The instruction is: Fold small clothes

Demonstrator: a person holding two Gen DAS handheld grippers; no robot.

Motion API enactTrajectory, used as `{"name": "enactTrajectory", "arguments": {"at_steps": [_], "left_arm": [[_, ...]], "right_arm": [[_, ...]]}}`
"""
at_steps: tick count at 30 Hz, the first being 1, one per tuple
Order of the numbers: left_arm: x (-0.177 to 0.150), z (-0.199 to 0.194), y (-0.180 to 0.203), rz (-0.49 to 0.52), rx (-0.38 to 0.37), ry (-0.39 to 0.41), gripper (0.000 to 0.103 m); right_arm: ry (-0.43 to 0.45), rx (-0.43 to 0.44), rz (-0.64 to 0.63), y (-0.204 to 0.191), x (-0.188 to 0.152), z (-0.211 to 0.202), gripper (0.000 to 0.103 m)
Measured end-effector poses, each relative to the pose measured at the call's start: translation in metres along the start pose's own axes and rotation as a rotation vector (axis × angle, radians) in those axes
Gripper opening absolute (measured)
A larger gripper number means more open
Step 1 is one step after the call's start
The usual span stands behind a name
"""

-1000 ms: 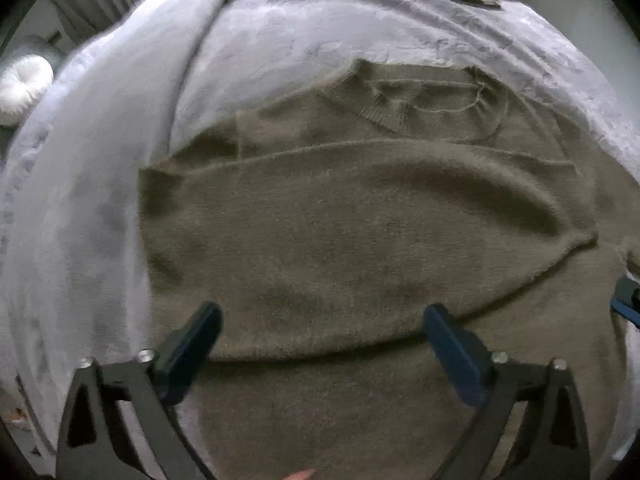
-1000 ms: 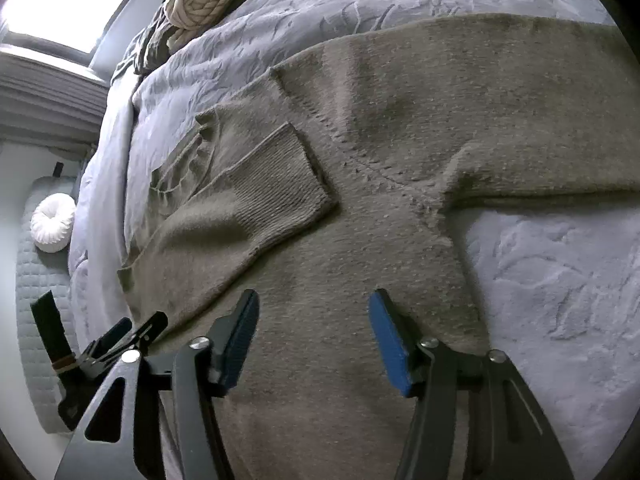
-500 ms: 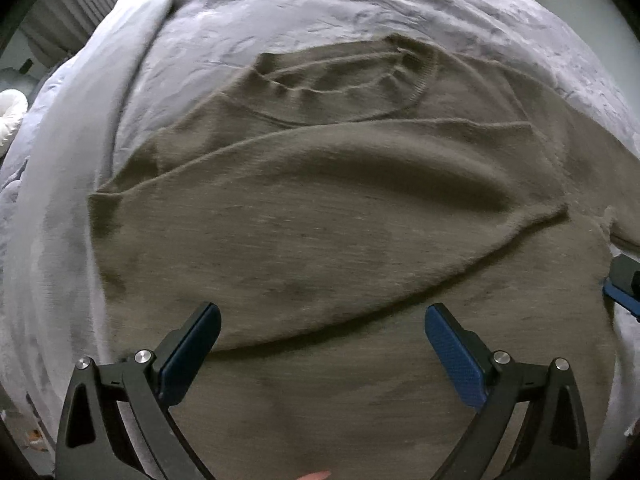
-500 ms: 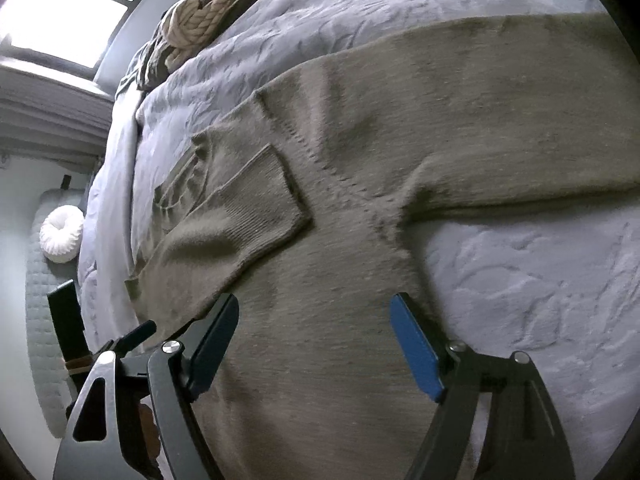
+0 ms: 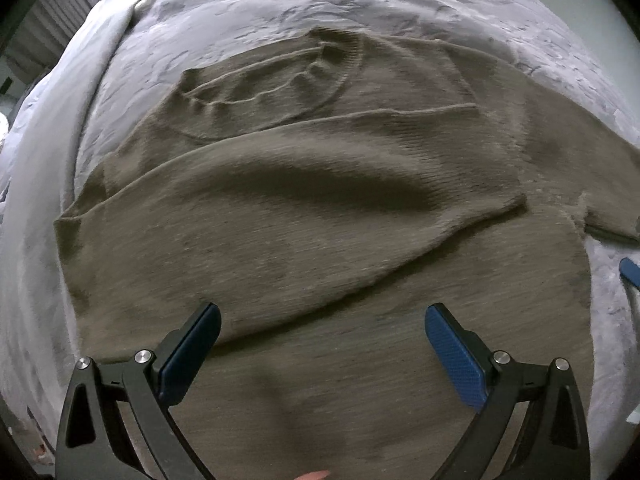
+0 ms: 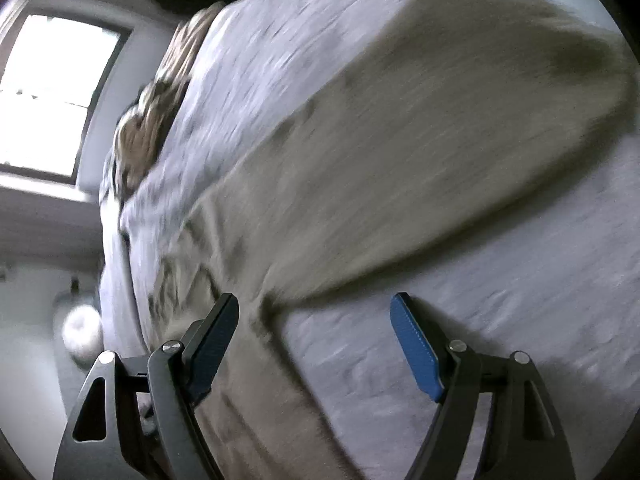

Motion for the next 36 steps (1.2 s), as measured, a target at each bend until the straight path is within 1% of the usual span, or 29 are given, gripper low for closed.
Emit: {"name": "enactTrajectory", "arguments": {"at_steps": [3,6,7,10,16,19,22,23,24,25,26,29,32,36], "left_arm": [[0.003,-0.003,0.009,0.001,0.000,0.012,0.102],[0.005,-0.004,0.016,0.000,0.037,0.024,0.102],[0.004,-0.005,0.020,0.001,0.038,0.022,0.102],[0.003,-0.005,0.034,0.012,-0.003,0.002,0.102],[0.005,-0.010,0.055,0.006,-0.060,0.013,0.102],[0.005,-0.013,0.062,-0.001,-0.079,0.022,0.102],[0.008,-0.016,0.067,-0.013,-0.079,0.033,0.102],[0.009,-0.017,0.067,-0.020,-0.070,0.039,0.102],[0.007,-0.020,0.069,-0.023,-0.066,0.042,0.102],[0.007,-0.020,0.068,-0.029,-0.063,0.042,0.102],[0.008,-0.020,0.068,-0.034,-0.061,0.041,0.102],[0.011,-0.016,0.054,-0.054,-0.060,0.026,0.102],[0.015,-0.009,0.041,-0.066,-0.044,0.016,0.102],[0.012,-0.004,0.026,-0.098,-0.034,-0.001,0.102]], "right_arm": [[0.061,0.004,0.054,0.018,0.017,-0.019,0.081],[0.135,0.014,0.109,0.037,0.034,-0.039,0.081],[0.160,0.020,0.132,0.044,0.040,-0.045,0.081],[0.218,0.059,0.205,0.060,0.056,-0.057,0.081],[0.314,0.126,0.290,0.075,0.088,-0.065,0.081],[0.338,0.167,0.329,0.076,0.098,-0.066,0.081],[0.332,0.205,0.344,0.070,0.103,-0.062,0.081],[0.322,0.209,0.343,0.067,0.103,-0.059,0.075],[0.314,0.207,0.341,0.065,0.103,-0.057,0.065],[0.295,0.198,0.335,0.061,0.103,-0.053,0.033],[0.276,0.188,0.328,0.058,0.105,-0.047,0.010],[0.247,0.154,0.261,0.040,0.103,-0.038,0.010],[0.220,0.147,0.121,-0.001,0.106,-0.028,0.010],[0.171,0.168,-0.039,-0.060,0.102,-0.010,0.010]]}}
Point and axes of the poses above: each gripper's, at about its wrist camera, not at the fingertips, and z roughly the way its jaws point, y to its right, x to its top, the point moved 7 cm from there along z, roughly the way its jaws point, and after that the axes turned 9 degrees about x, right-handed, at the moved point
